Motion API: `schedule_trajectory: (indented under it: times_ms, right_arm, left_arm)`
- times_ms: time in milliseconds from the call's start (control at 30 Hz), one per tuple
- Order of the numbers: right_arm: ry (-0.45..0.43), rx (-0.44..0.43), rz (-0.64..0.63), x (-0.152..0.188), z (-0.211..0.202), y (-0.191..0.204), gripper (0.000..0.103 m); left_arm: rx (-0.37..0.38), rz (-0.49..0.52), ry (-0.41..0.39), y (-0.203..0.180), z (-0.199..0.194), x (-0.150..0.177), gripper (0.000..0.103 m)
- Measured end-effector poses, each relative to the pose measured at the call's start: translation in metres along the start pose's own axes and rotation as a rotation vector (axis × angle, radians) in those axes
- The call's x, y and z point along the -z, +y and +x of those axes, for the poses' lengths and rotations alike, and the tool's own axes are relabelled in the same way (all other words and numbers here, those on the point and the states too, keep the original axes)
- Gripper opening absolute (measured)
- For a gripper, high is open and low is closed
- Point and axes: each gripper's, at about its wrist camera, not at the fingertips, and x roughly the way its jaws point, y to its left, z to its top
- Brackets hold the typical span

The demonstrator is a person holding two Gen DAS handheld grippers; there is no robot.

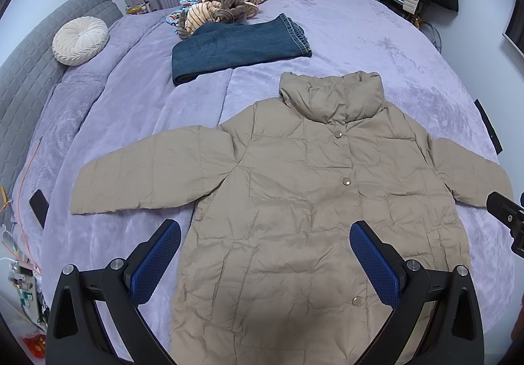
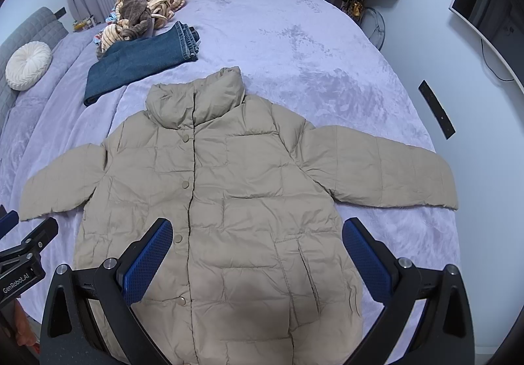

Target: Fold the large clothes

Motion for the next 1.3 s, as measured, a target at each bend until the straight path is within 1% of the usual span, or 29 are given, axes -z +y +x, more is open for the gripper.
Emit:
schedule_trajectory:
  times_ms: [467,1300]
  right_arm:
    - [-0.002,0.0,-0.001,0.0002,-0.0005,0.0003,0.103]
    - [-0.005,-0.001,0.001,0.0004,-0.0005,0.0013,0.103]
  left_arm:
    - [-0.003,-0.007,0.0,0.0072,-0.0032,-0.0028,0.103]
    - [-0.005,-0.008,0.0,0.0087,-0.0042,-0.0018,0.103]
